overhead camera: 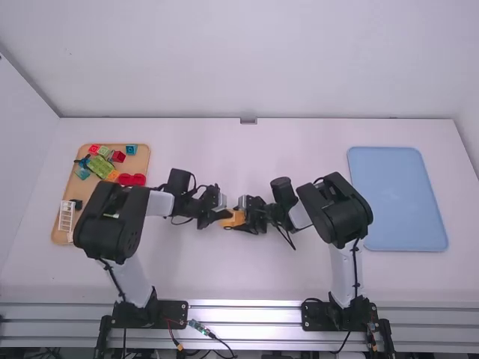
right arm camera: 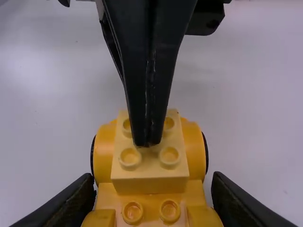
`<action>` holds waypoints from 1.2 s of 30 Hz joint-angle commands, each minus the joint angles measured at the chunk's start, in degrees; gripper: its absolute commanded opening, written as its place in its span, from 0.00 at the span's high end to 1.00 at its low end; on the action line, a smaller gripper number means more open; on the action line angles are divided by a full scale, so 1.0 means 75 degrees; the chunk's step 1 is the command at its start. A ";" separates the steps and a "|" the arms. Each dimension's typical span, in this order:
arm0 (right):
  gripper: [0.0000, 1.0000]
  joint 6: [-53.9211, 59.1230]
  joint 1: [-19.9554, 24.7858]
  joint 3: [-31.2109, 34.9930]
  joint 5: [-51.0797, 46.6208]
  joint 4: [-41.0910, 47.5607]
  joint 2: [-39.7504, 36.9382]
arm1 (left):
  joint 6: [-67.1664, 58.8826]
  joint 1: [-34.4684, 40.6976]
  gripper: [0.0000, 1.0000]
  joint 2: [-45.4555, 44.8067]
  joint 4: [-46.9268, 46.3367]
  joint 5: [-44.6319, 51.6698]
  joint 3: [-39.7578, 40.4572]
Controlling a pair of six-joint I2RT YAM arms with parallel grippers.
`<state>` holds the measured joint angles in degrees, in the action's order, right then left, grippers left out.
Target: Assemble lego blocks to make yellow taxi
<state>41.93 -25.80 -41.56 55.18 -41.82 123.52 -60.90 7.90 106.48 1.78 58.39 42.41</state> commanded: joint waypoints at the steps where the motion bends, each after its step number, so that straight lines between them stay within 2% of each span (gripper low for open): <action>1: 0.39 -0.0015 -0.0017 -0.0023 -0.0332 0.0070 0.0108 | -0.0406 0.0067 0.98 -0.0265 -0.0504 -0.0807 -0.0119; 4: 0.39 -0.0015 -0.0017 -0.0023 -0.0335 0.0070 0.0108 | -0.0835 -0.0020 0.98 -0.0755 -0.0828 -0.0458 -0.0096; 12: 0.36 -0.0015 -0.0009 -0.0023 -0.0361 0.0067 0.0108 | -0.0497 -0.0420 0.98 -0.2509 -0.0717 -0.0536 -0.0099; 14: 0.35 -0.0015 -0.0012 -0.0023 -0.0367 0.0067 0.0108 | -0.0316 -0.0527 0.94 -0.2806 -0.0644 -0.0629 -0.0099; 16: 0.35 -0.0015 -0.0009 -0.0023 -0.0364 0.0067 0.0108 | -0.0030 -0.0632 0.73 -0.3057 -0.0501 -0.0918 -0.0099; 18: 0.33 -0.0015 -0.0012 -0.0023 -0.0399 0.0070 0.0108 | 0.0325 -0.0731 0.44 -0.3299 -0.0356 -0.1288 -0.0099; 20: 0.32 -0.0020 -0.0009 -0.0023 -0.0452 0.0073 0.0108 | 0.0488 -0.0778 0.32 -0.3383 -0.0251 -0.1440 -0.0099; 21: 0.31 -0.0017 -0.0009 -0.0020 -0.0516 0.0076 0.0108 | 0.0684 -0.0816 0.22 -0.3427 -0.0111 -0.1545 -0.0099; 22: 0.29 -0.0017 -0.0009 -0.0023 -0.0565 0.0079 0.0108 | 0.0864 -0.0810 0.01 -0.3448 0.0026 -0.1594 -0.0099; 23: 0.28 -0.0017 -0.0009 -0.0023 -0.0568 0.0082 0.0108 | 0.0928 -0.0810 0.01 -0.3453 0.0061 -0.1617 -0.0099; 24: 0.24 -0.0017 -0.0012 -0.0020 -0.0560 0.0096 0.0108 | 0.1153 -0.0810 0.01 -0.3468 0.0227 -0.1737 -0.0099; 26: 0.03 -0.0117 0.0009 -0.0020 -0.0560 0.0102 0.0108 | 0.2030 -0.0810 0.01 -0.3500 0.0787 -0.2197 -0.0099; 31: 0.01 -0.0420 0.0254 -0.0017 -0.0539 0.0102 0.0093 | 0.3271 -0.0813 0.01 -0.3500 0.1504 -0.3270 -0.0061; 36: 0.00 -0.0417 0.0697 0.0093 -0.0507 0.0595 -0.0155 | 0.3379 -0.1102 0.01 -0.3494 0.0880 -0.3520 0.0385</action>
<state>40.27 -22.11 -41.56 52.84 -39.24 123.15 -38.70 1.13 81.73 8.91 34.37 42.61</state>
